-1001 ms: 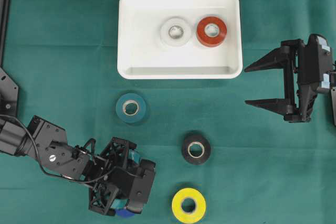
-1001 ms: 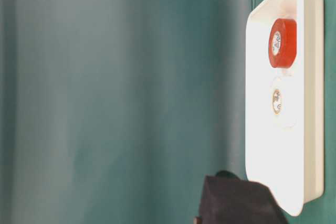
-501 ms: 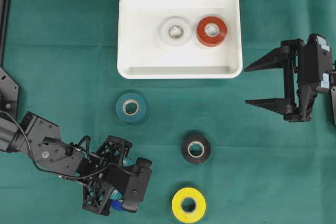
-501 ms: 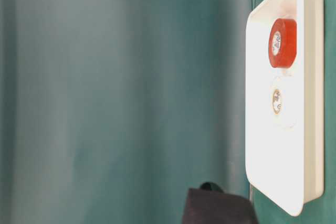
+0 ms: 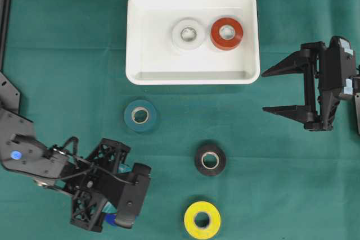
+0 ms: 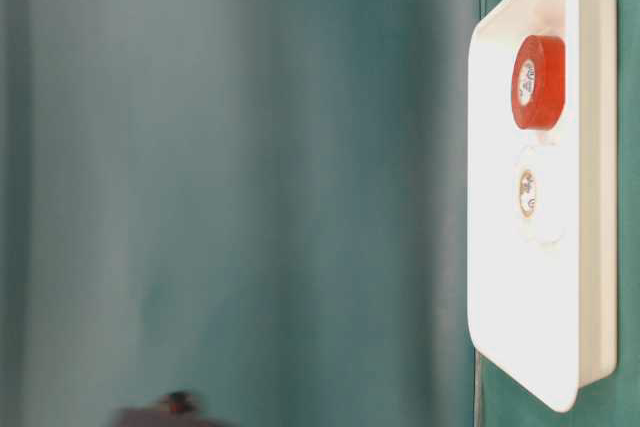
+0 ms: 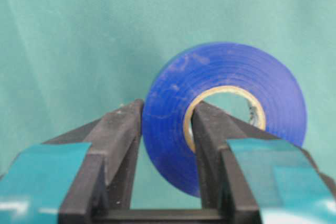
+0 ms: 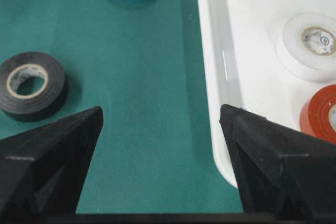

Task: Pick up the tape from a random location and place it into the white case.
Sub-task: 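Grip the blue roll from inside its hole and lift it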

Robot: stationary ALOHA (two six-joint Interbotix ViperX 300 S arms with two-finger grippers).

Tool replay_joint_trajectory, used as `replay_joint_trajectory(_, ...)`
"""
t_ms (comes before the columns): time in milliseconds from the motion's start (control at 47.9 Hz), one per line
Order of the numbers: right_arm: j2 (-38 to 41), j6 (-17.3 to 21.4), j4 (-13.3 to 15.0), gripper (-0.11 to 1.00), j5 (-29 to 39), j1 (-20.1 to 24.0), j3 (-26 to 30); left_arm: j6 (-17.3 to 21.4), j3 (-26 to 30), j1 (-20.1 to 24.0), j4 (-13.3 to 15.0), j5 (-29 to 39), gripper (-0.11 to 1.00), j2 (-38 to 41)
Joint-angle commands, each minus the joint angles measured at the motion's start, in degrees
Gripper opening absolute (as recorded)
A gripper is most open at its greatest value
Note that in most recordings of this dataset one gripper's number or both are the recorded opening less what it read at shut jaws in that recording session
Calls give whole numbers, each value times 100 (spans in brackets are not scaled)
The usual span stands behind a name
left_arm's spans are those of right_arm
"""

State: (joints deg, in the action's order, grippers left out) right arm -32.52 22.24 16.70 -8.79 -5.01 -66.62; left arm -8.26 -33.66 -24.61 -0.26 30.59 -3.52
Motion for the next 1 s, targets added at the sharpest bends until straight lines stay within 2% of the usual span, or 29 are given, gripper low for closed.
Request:
replay_joint_trajectory(0, 9, -9, 0, 85, -18, 0, 123, -9, 193, -18, 9, 220, 24, -352)
replay_joint_trajectory(334, 0, -9, 0, 85, 26, 0, 123, 9, 281, 0, 9, 492, 24, -1204)
replay_joint_trajectory(521, 9, -9, 0, 85, 26, 0, 123, 9, 633, 44, 9, 1090, 24, -1661)
replay_joint_trajectory(668, 9, -9, 0, 85, 18, 0, 123, 9, 835, 44, 9, 1485, 24, -1784)
replay_joint_trajectory(980, 9, -9, 0, 85, 35, 0, 123, 0, 896, 44, 9, 1582, 24, -1784)
